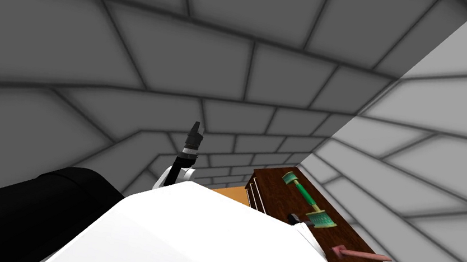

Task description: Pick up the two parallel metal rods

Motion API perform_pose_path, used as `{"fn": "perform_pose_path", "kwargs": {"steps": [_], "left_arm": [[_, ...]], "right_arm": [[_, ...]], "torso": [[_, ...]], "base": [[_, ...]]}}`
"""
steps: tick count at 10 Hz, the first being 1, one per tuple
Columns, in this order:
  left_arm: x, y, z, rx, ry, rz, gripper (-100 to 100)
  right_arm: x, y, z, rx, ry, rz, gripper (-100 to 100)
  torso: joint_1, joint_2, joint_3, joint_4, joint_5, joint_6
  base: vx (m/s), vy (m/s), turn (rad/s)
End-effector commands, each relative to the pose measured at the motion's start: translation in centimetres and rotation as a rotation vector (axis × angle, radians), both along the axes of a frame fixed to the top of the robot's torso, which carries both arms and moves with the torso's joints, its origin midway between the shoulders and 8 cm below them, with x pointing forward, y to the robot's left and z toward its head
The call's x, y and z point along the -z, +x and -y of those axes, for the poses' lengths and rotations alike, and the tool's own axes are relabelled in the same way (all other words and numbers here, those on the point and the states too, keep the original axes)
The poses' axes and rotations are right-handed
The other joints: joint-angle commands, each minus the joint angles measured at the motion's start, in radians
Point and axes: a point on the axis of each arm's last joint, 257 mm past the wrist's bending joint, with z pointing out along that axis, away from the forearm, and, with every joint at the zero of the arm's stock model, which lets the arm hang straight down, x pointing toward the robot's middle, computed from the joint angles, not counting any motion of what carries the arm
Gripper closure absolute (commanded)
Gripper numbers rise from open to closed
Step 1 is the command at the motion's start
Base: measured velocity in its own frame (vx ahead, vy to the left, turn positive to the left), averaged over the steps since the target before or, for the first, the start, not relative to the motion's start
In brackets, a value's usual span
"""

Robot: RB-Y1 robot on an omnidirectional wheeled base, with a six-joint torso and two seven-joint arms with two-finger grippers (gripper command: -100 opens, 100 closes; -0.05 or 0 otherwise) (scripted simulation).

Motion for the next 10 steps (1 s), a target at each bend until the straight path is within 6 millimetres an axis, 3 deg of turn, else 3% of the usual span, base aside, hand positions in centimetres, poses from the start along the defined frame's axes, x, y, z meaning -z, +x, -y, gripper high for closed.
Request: {"fn": "perform_pose_path", "kwargs": {"steps": [1, 2, 3, 8, 9, 10], "left_arm": [[0.0, 0.0, 0.0, 0.0, 0.0, 0.0, 0], [0.0, 0.0, 0.0, 0.0, 0.0, 0.0, 0], [0.0, 0.0, 0.0, 0.0, 0.0, 0.0, 0], [0.0, 0.0, 0.0, 0.0, 0.0, 0.0, 0], [0.0, 0.0, 0.0, 0.0, 0.0, 0.0, 0], [0.0, 0.0, 0.0, -0.001, 0.0, -0.001, 0]], "right_arm": [[0.2, 0.6, -1.0, -0.019, 0.006, 0.009, 100], [0.2, 0.6, -1.0, -0.019, 0.006, 0.009, 100], [-0.6, 0.0, 0.6, -0.022, -0.052, -0.03, 100], [0.1, 1.4, -1.9, -0.055, -0.029, 0.004, 100], [-0.9, 0.8, 0.0, -0.048, -0.094, -0.023, 100], [-0.8, 1.0, -0.5, -0.071, -0.099, -0.031, 100]], "torso": [[0.0, 0.0, 0.0, 0.0, 0.0, 0.0], [0.0, 0.0, 0.0, 0.0, 0.0, 0.0], [0.0, 0.0, 0.0, 0.0, 0.0, 0.0], [0.001, 0.0, 0.0, 0.0, 0.0, 0.0], [0.001, 0.0, 0.0, 0.0, 0.001, 0.0], [0.0, 0.0, 0.0, -0.001, 0.002, 0.004]], "base": [[0.0, 0.0, 0.0], [0.0, 0.0, 0.0], [0.013, 0.011, -0.275], [0.002, 0.003, -0.038], [0.014, 0.012, -0.287], [0.004, 0.016, -0.191]]}}
